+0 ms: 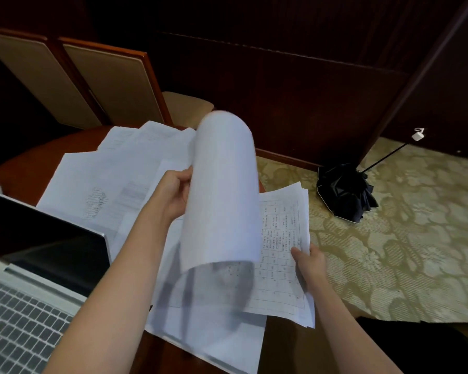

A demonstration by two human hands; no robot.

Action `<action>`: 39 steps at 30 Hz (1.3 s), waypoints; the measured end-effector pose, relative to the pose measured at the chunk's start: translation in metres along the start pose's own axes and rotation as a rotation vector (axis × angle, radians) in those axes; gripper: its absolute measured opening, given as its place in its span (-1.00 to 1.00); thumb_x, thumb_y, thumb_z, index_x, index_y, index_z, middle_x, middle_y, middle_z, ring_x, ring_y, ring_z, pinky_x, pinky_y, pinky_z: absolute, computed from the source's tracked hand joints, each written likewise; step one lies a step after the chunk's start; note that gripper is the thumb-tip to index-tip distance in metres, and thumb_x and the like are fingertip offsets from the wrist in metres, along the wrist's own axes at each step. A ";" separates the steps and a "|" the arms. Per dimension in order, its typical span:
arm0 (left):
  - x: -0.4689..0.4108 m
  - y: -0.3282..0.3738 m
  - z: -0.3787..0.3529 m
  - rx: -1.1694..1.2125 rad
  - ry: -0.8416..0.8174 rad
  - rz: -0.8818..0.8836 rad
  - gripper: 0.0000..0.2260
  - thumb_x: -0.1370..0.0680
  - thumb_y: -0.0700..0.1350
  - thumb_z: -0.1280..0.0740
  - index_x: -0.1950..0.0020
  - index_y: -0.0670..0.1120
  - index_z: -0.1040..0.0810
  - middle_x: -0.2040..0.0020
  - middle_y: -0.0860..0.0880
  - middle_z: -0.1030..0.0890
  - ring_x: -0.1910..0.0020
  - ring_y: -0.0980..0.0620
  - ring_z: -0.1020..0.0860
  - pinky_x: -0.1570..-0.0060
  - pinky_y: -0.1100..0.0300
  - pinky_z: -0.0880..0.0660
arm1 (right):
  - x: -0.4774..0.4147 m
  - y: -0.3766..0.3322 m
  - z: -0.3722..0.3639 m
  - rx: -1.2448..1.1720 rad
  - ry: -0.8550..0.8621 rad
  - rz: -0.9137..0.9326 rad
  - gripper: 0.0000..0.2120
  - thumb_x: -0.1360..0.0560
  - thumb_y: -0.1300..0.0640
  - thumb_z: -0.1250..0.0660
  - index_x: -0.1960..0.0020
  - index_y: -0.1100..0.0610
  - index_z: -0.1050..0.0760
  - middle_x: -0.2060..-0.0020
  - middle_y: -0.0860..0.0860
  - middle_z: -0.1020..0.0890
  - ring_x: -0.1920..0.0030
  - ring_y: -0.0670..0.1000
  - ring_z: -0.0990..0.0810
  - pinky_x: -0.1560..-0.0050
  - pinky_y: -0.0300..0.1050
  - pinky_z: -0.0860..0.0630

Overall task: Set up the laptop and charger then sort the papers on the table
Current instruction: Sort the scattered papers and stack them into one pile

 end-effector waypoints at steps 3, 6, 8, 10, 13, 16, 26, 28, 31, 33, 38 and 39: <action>0.002 -0.018 0.012 -0.451 0.072 0.148 -0.77 -0.62 -0.17 -0.15 0.23 -0.07 -0.44 0.50 0.04 -0.44 0.56 0.14 -0.37 0.58 0.36 -0.30 | 0.007 -0.001 0.000 -0.094 -0.054 -0.023 -0.84 -0.55 0.30 -0.22 -0.13 0.27 -0.44 0.21 0.03 -0.54 0.10 0.16 -0.60 0.20 -0.17 -0.52; 0.001 -0.047 0.028 -1.060 0.144 0.158 -0.78 -0.63 -0.12 -0.14 0.19 -0.13 -0.41 0.32 -0.09 -0.44 0.41 0.00 -0.43 0.41 0.26 -0.38 | 0.020 -0.002 -0.004 -0.225 -0.089 -0.050 -0.88 -0.56 0.36 -0.16 0.07 0.29 -0.47 0.26 0.06 -0.54 0.03 0.26 -0.59 0.38 -0.36 -0.50; -0.003 -0.065 0.042 -1.340 0.162 0.106 -0.78 -0.62 -0.14 -0.14 0.01 -0.25 -0.50 0.08 -0.26 -0.55 0.14 -0.15 -0.54 0.15 0.10 -0.44 | 0.028 0.002 -0.010 -0.264 -0.164 -0.038 -0.87 -0.54 0.36 -0.20 -0.07 0.28 -0.46 0.11 0.11 -0.59 0.01 0.19 -0.60 0.24 -0.23 -0.57; -0.003 -0.080 0.054 -1.415 0.214 0.073 -0.81 -0.60 -0.16 -0.15 -0.03 -0.22 -0.51 -0.05 -0.25 -0.56 0.07 -0.14 -0.49 0.11 0.11 -0.36 | 0.036 0.007 -0.016 -0.287 -0.228 -0.013 -0.84 -0.53 0.37 -0.24 -0.05 0.20 -0.49 0.05 0.11 -0.63 0.09 0.10 -0.61 0.16 -0.18 -0.59; 0.003 -0.094 0.068 -1.381 0.347 0.040 -0.88 -0.60 -0.17 -0.13 0.04 -0.17 -0.42 -0.05 -0.22 -0.53 0.10 -0.07 -0.38 0.13 0.17 -0.26 | 0.044 0.018 -0.025 -0.248 -0.281 -0.053 -0.84 -0.52 0.32 -0.28 -0.07 0.18 -0.51 0.09 0.10 -0.66 0.17 0.02 -0.63 0.29 -0.26 -0.58; 0.008 -0.101 0.079 -1.310 0.470 0.025 -0.78 -0.61 -0.21 -0.09 -0.13 -0.30 -0.43 -0.12 -0.29 -0.52 -0.01 -0.20 -0.46 0.14 0.13 -0.27 | 0.058 0.026 -0.038 -0.236 -0.300 -0.085 -0.76 -0.57 0.16 -0.25 -0.22 0.18 -0.48 -0.01 0.07 -0.64 0.07 0.04 -0.64 0.10 -0.12 -0.61; 0.008 -0.112 0.071 -1.379 0.521 0.052 -0.70 -0.63 -0.16 -0.08 -0.34 -0.19 -0.33 -0.28 -0.25 -0.35 -0.27 -0.25 -0.35 -0.17 -0.04 -0.35 | 0.080 0.039 -0.047 0.073 -0.136 -0.036 -0.73 -0.57 0.20 -0.11 -0.25 0.17 -0.38 0.13 0.01 -0.55 0.23 0.00 -0.54 0.30 -0.19 -0.46; 0.004 -0.116 0.067 -1.301 0.505 0.044 -0.66 -0.62 -0.14 -0.10 -0.39 -0.19 -0.27 -0.34 -0.23 -0.35 -0.31 -0.24 -0.33 -0.23 -0.05 -0.32 | 0.081 0.036 -0.044 0.278 -0.143 0.000 -0.85 -0.57 0.11 -0.11 0.00 0.13 -0.43 0.21 -0.03 -0.52 0.22 -0.01 -0.50 0.24 -0.17 -0.43; 0.004 -0.122 0.061 -1.218 0.470 0.015 -0.55 -0.61 -0.16 -0.14 -0.48 -0.14 -0.14 -0.42 -0.17 -0.33 -0.37 -0.21 -0.31 -0.31 -0.10 -0.27 | 0.079 0.033 -0.039 0.644 -0.113 0.080 -0.69 -0.57 -0.04 -0.07 0.28 0.07 -0.30 0.25 -0.03 -0.46 0.18 0.00 -0.46 0.24 -0.19 -0.36; 0.008 -0.127 0.057 -1.204 0.429 0.013 -0.50 -0.59 -0.15 -0.16 -0.51 -0.11 -0.10 -0.45 -0.13 -0.29 -0.40 -0.19 -0.28 -0.34 -0.10 -0.26 | 0.077 0.031 -0.040 0.764 -0.119 0.068 -0.70 -0.55 -0.09 -0.09 0.03 0.12 -0.42 0.00 0.05 -0.50 -0.04 0.06 -0.49 0.09 -0.15 -0.38; 0.019 -0.117 0.072 -1.007 0.700 0.133 -0.47 -0.56 -0.11 -0.22 -0.49 -0.13 -0.14 -0.44 -0.18 -0.24 -0.40 -0.20 -0.24 -0.35 -0.12 -0.21 | 0.081 0.012 -0.050 1.048 0.058 0.318 -0.42 -0.49 0.01 -0.26 -0.39 0.17 -0.10 -0.36 0.13 -0.23 -0.35 0.13 -0.25 -0.27 -0.07 -0.27; 0.021 -0.115 0.078 -0.966 0.757 0.192 -0.47 -0.55 -0.11 -0.23 -0.48 -0.15 -0.14 -0.43 -0.21 -0.23 -0.39 -0.22 -0.23 -0.35 -0.12 -0.22 | 0.081 0.008 -0.056 1.045 0.018 0.401 -0.41 -0.50 0.08 -0.26 -0.43 0.14 -0.06 -0.42 0.15 -0.14 -0.42 0.15 -0.17 -0.35 -0.04 -0.21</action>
Point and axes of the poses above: each hand's wrist, its own x-axis away from the middle knuckle, its own z-axis out of the back of the hand, y = z × x, the point moved 2 cm from there along -x, towards the middle knuckle
